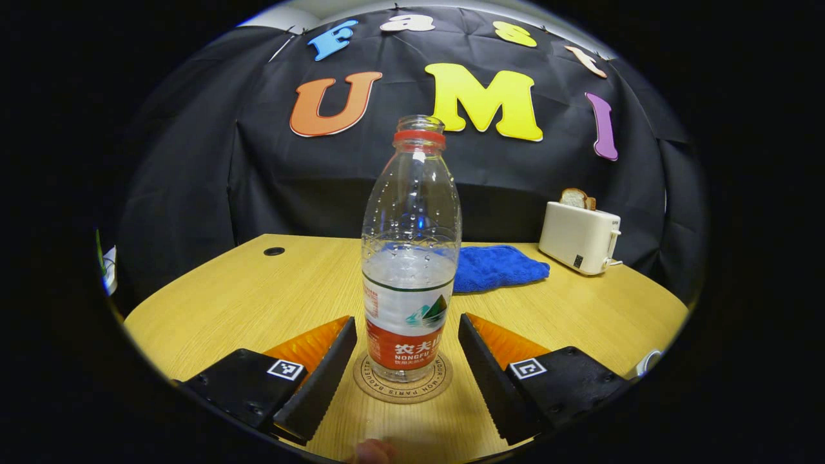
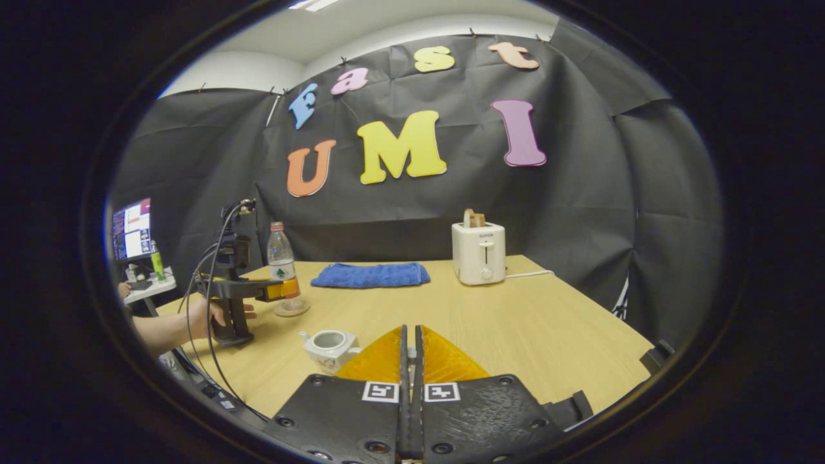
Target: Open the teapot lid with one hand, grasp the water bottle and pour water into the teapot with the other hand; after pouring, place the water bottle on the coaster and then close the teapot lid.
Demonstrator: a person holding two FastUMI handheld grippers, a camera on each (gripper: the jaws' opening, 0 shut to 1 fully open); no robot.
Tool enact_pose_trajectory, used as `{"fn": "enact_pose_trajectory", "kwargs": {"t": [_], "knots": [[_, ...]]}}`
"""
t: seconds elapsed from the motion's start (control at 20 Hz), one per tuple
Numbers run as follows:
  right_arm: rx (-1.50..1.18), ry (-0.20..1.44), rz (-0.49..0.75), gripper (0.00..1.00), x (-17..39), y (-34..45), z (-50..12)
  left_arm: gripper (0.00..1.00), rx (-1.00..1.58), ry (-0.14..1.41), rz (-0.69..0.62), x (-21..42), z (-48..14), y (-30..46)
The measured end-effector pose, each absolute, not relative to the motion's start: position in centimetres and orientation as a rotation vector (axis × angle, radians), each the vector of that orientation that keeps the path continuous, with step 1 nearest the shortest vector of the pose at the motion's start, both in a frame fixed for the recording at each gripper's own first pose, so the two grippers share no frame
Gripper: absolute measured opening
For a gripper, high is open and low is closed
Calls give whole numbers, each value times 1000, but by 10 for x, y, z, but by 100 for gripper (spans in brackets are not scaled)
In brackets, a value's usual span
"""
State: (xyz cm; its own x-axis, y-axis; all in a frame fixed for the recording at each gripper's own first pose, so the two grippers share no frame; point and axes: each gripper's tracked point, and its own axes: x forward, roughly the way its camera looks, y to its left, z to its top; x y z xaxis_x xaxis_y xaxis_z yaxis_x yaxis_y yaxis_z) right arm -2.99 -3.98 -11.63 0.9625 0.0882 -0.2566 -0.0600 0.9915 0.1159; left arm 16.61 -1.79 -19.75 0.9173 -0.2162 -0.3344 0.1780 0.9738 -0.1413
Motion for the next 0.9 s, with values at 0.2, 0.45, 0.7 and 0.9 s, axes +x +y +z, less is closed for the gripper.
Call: {"fn": "enact_pose_trajectory", "kwargs": {"t": [0.2,0.45,0.7,0.9], "knots": [[100,261,111,0,-24,-21,-115,100,-115,346,-168,138,-187,2],[98,239,197,0,1,20,-111,99,-89,255,-96,91,-150,41],[80,237,274,0,32,58,-118,99,-70,195,-54,48,-124,61],[42,247,310,0,46,74,-131,99,-65,158,-27,29,-114,68]]}}
